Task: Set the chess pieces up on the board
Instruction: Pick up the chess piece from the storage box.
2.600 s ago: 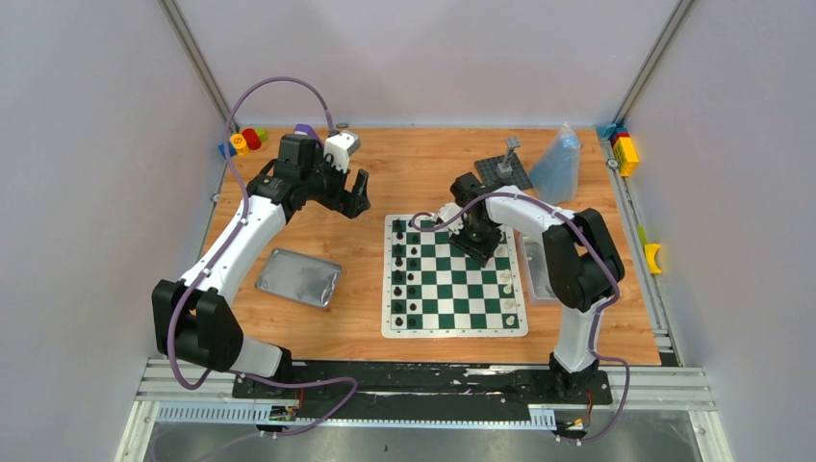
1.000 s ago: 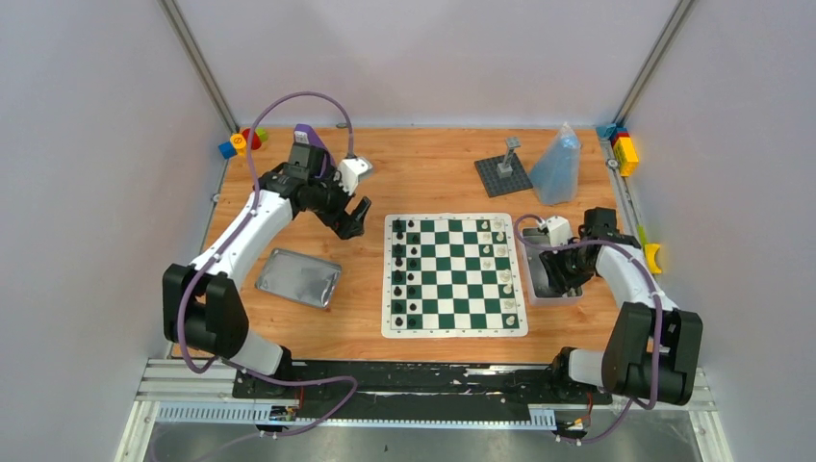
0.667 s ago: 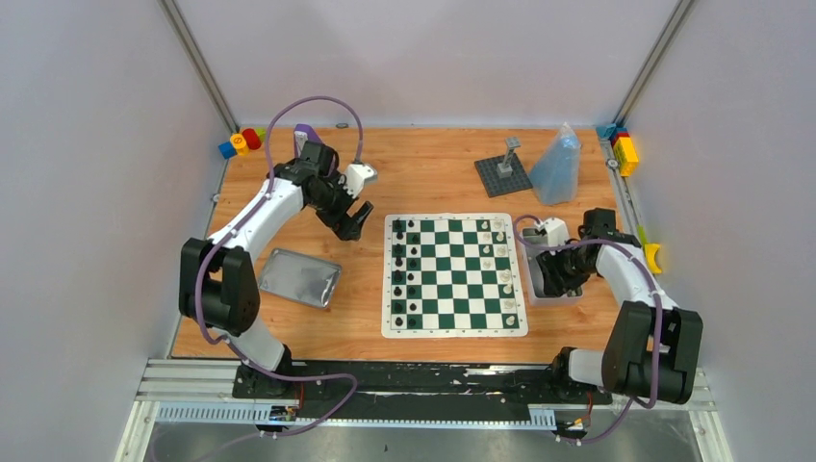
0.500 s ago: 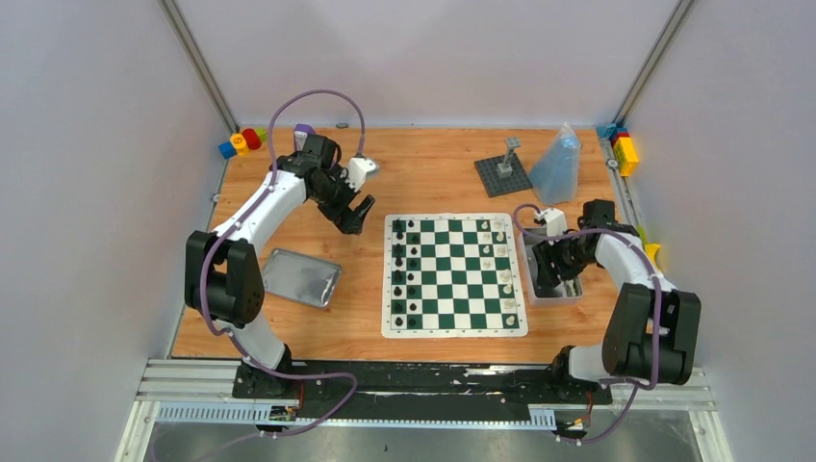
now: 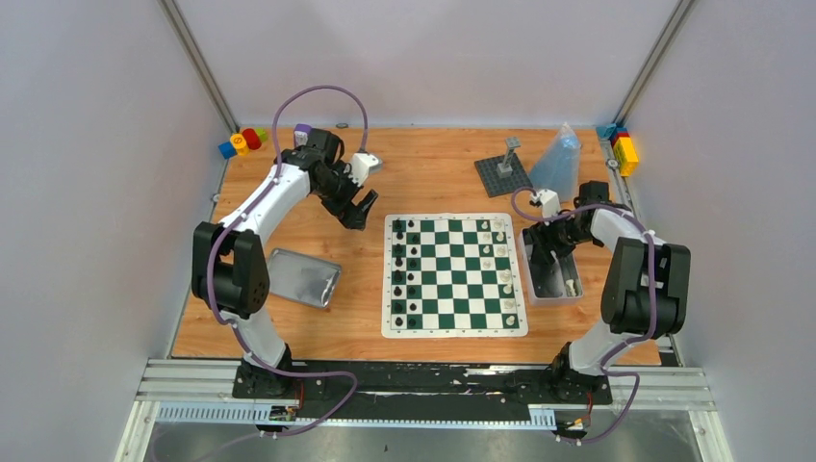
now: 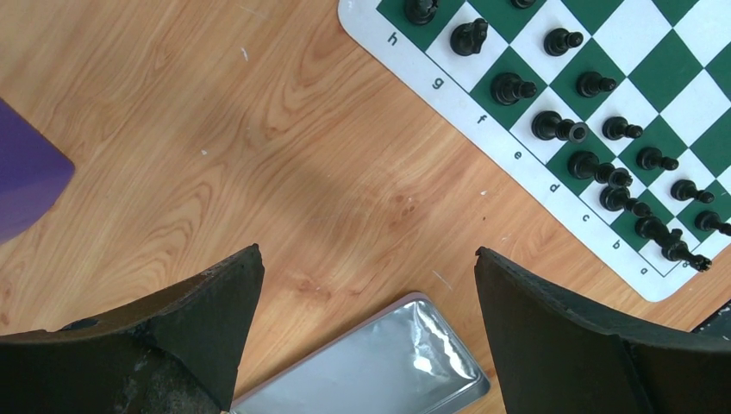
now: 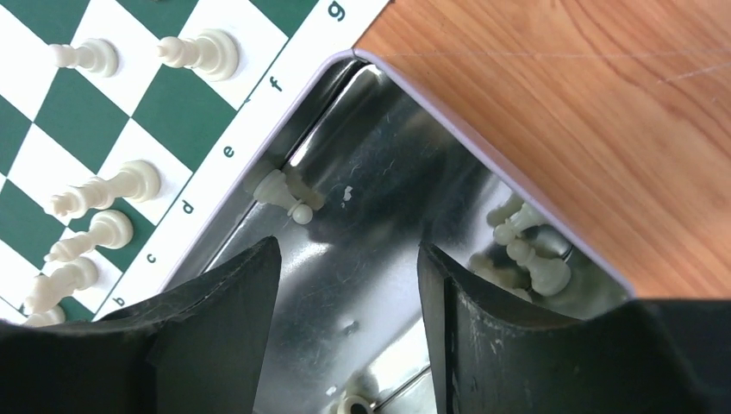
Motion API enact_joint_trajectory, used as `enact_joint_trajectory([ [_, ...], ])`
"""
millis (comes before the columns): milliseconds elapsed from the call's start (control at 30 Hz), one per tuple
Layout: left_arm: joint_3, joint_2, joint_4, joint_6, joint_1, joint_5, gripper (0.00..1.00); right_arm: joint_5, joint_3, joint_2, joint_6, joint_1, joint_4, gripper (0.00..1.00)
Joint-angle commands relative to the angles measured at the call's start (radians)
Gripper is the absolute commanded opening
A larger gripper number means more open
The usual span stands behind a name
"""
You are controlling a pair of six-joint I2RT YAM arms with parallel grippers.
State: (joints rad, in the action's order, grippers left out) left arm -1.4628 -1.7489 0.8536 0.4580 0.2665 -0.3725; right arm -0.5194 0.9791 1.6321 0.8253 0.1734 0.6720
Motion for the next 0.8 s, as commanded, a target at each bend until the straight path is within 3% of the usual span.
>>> enact_joint_trajectory([
  [0, -0.055, -0.006, 0.008, -0.009, -0.007, -0.038, 1.00, -0.054, 0.029, 0.019, 0.098, -0.005, -0.034, 0.60],
  [400, -0.038, 0.011, -0.002, -0.012, -0.007, -0.035, 1.00, -0.098, -0.011, 0.029, 0.233, -0.036, -0.072, 0.57],
  [767, -0.016, 0.009, -0.022, -0.015, -0.007, 0.001, 1.00, -0.123, -0.058, 0.043, 0.349, -0.054, -0.082, 0.48],
])
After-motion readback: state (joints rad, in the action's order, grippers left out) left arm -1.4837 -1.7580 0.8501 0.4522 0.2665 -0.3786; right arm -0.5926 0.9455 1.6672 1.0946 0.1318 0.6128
